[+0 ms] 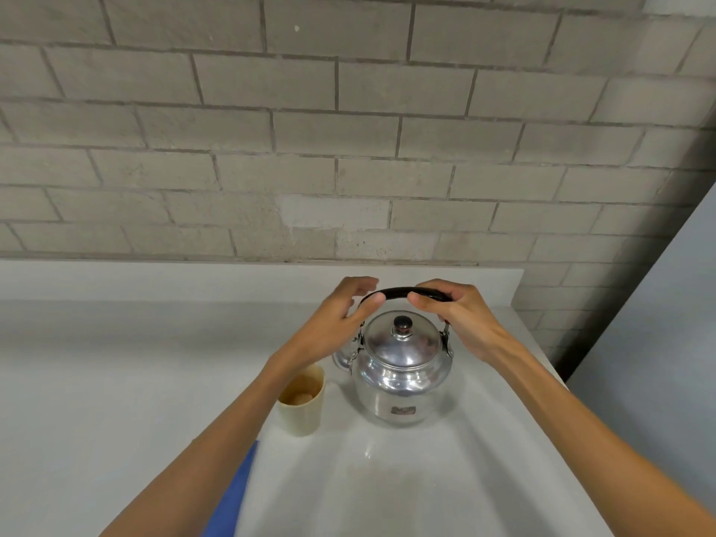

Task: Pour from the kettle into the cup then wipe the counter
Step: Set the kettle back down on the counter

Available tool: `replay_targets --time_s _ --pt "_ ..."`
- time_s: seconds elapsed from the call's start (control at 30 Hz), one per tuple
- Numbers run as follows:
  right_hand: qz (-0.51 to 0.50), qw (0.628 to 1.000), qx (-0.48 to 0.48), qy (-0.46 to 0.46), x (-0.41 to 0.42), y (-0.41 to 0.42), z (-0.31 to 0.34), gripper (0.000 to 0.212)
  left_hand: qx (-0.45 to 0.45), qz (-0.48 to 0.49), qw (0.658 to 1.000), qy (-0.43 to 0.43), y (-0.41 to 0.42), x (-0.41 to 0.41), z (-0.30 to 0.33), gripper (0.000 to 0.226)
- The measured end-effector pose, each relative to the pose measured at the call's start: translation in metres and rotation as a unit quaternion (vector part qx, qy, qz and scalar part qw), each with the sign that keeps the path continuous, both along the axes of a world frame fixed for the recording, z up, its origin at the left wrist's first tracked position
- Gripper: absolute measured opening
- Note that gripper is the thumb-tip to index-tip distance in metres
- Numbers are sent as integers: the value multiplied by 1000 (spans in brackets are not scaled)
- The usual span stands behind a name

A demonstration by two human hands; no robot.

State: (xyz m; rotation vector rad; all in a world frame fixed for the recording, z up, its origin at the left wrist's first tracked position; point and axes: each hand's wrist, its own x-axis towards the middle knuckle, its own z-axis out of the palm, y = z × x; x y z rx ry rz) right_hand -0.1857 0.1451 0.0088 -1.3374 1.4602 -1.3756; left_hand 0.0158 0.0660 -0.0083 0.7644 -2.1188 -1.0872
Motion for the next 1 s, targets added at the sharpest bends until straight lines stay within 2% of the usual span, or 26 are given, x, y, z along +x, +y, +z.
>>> replay_targets --time_s 0.07,0.17,0.5,1.0 --pt "0 1000 3 -5 -3 -7 -6 14 1 -2 1000 -26 -8 -13 -5 55" --pt "-6 1000 9 -19 -8 -21 -16 12 23 -13 998 -51 -21 -26 -12 40" --pt "-27 997 -4 -78 -18 -58 -41 9 67 16 997 -31 -57 -50 -30 31" --pt "-70 996 -31 -45 -19 -114 -44 21 23 64 997 29 -104 -72 -38 25"
